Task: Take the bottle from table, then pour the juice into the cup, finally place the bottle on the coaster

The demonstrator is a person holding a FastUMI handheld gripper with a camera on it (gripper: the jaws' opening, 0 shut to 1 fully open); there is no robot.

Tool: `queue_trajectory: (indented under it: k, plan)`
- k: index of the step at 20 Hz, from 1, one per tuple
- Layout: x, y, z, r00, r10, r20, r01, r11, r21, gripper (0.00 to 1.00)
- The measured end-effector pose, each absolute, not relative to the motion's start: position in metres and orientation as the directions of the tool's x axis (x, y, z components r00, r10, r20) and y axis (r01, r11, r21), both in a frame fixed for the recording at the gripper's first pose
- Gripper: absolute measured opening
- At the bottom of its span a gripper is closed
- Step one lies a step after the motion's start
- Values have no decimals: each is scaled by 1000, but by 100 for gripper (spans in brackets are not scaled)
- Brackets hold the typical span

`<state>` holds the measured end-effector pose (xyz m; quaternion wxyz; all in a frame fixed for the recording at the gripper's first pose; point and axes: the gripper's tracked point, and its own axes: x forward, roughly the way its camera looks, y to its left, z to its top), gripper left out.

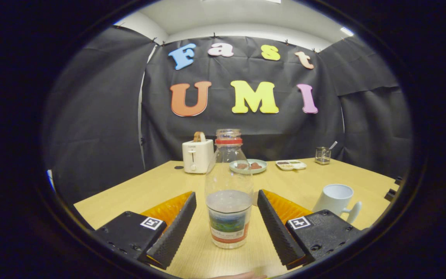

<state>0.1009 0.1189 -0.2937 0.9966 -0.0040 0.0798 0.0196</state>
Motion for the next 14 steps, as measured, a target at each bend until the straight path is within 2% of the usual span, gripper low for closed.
queue_trajectory:
  k: [4, 9, 14]
  plan:
    - [137, 107, -311, 985, -78, -155, 72, 996, -48, 100]
    - [127, 109, -304, 986, -43, -159, 42, 999, -9, 79]
    - [111, 103, -283, 987, -43, -157, 59, 994, 97, 79]
